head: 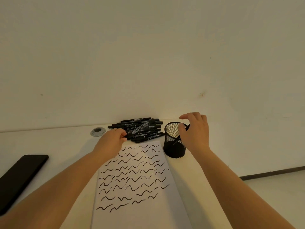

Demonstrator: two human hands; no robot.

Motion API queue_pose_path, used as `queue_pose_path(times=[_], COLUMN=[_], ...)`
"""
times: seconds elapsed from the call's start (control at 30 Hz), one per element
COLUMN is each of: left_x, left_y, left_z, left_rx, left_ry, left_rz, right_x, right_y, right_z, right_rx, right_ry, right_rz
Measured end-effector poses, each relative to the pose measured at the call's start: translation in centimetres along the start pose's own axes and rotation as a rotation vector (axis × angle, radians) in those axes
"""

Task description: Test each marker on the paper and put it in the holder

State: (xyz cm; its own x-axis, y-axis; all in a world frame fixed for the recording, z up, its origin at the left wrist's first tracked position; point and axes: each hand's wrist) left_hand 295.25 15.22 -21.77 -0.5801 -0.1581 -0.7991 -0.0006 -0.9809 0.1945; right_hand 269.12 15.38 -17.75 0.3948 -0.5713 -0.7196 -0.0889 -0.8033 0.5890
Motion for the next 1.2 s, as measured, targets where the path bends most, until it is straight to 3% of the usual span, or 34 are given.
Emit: queue_pose_path(times=[0.07,0.17,0.37,0.57,0.73,0.8,0.93,1.13,1.2], left_x=[-0.7,-1.4,-1.2,-1.2,-0.9,-0.6,-0.5,-1.0,-1.1], left_y=[-1.9,-5.1,-10.9,-14.8,-17.1,-17.7,-17.8,-17.3,-17.0], left_z=[1.3,3.4,5.7,5.5,5.4,5.7,5.9,5.9,4.9], left_rx=[0.000,-0.003,0.091,0.285,0.436,0.436,0.271,0.089,-0.003], left_ry=[-0.129,-0.340,-0.424,-0.307,0.036,0.030,-0.172,-0.570,-0.655], left_rz=[0.007,-0.047,-0.187,-0.061,0.083,0.034,-0.124,-0.446,-0.546], right_x=[-1.1,-2.5,-3.2,-3.4,-3.5,-3.4,-2.9,-2.7,-2.7], right_y=[-1.5,-4.6,-9.4,-12.2,-13.8,-13.9,-13.8,-13.9,-13.2], right_z=[-1.5,-4.3,-6.4,-6.9,-6.8,-6.3,-5.9,-5.2,-4.0], right_rx=[0.010,0.165,0.323,0.485,0.531,0.547,0.529,0.248,0.327], right_ry=[0.267,0.671,0.987,1.084,1.164,1.144,1.138,1.177,1.296], right_rz=[-0.020,-0.205,-0.632,-0.691,-0.744,-0.729,-0.704,-0.694,-0.624])
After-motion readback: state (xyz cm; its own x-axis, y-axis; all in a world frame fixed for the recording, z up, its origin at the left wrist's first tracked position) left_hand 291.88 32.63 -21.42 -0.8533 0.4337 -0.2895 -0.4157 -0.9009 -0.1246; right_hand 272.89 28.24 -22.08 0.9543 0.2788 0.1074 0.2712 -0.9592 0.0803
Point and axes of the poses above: each hand's wrist, its own y-axis towards the middle knuckle, its own x-axis out of the palm, z = x × y, and after that the axes turned 11 degrees about -y, right-handed
